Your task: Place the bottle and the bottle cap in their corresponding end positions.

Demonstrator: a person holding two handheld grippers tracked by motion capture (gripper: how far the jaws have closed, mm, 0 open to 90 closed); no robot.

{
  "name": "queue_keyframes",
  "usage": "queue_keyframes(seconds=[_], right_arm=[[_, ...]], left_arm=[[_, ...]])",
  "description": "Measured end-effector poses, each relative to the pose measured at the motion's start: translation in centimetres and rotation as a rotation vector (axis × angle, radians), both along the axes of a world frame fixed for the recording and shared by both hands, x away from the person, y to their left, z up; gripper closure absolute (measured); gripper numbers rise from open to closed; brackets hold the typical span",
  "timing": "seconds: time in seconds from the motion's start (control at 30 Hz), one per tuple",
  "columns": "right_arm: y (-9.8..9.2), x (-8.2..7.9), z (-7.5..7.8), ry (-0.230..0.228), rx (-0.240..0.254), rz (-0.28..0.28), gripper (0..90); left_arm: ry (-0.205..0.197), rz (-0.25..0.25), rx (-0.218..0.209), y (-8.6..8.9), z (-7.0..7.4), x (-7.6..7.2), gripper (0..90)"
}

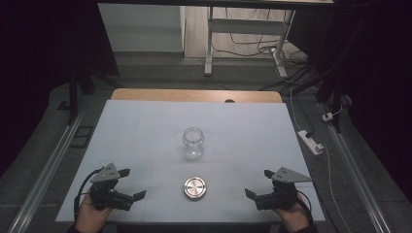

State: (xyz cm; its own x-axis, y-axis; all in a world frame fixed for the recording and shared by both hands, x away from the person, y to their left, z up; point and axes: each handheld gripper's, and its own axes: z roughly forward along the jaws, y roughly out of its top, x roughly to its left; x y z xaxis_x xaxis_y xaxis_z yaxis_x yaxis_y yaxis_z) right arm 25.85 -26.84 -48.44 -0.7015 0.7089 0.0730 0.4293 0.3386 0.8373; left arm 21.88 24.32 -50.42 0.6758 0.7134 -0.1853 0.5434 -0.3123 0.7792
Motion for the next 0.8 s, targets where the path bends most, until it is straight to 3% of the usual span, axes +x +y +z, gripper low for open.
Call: queue_keyframes(seconds=[0.37, 0.8], right_arm=[[-1.9, -1.0, -0.4, 0.014, -0.022, -0.059, 0.0], [-3.5, -2.0, -0.7, 0.027, -0.039, -0.119, 0.0]], left_arm=[[0.037, 0.082, -0.008, 2.4, -1.0, -1.8, 0.0], [0.063, 0.143, 0.035, 3.5, -1.6, -3.1, 0.0]])
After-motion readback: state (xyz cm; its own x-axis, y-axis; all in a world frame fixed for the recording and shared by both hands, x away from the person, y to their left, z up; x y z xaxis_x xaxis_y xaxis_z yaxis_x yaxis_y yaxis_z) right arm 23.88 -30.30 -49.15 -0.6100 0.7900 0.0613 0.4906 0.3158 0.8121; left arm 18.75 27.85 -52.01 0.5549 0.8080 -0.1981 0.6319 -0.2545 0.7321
